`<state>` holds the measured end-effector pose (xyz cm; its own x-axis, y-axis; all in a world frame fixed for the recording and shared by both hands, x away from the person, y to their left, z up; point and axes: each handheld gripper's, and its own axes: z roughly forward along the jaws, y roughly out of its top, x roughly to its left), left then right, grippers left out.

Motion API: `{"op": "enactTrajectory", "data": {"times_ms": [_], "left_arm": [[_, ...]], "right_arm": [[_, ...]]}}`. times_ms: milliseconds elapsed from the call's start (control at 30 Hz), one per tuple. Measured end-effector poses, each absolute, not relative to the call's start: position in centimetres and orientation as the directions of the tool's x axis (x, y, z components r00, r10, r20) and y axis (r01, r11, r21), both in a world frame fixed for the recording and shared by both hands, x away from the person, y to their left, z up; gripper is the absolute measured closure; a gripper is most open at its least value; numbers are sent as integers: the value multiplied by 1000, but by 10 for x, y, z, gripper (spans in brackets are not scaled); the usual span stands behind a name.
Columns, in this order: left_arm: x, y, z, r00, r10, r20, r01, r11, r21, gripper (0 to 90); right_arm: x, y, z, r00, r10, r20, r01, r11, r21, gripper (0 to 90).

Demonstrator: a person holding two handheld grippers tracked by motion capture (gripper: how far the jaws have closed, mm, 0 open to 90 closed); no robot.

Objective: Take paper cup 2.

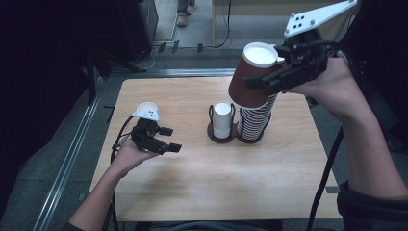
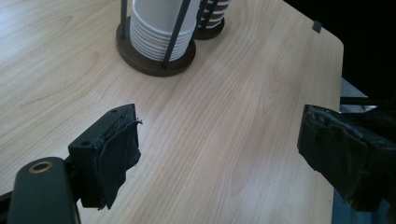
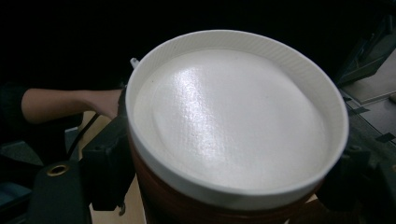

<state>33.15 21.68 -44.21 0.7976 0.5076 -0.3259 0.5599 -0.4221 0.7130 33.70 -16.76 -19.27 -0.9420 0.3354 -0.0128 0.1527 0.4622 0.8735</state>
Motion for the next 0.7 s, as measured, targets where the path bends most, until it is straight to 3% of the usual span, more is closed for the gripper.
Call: {"op": "enactTrajectory", "data": {"times_ms": [700], "left_arm": [[326,201,-437,838,476,-267,494,-452,743,146]], "right_arm": [[321,-155,-302,-966,252,54,177,496,850,206]]}}
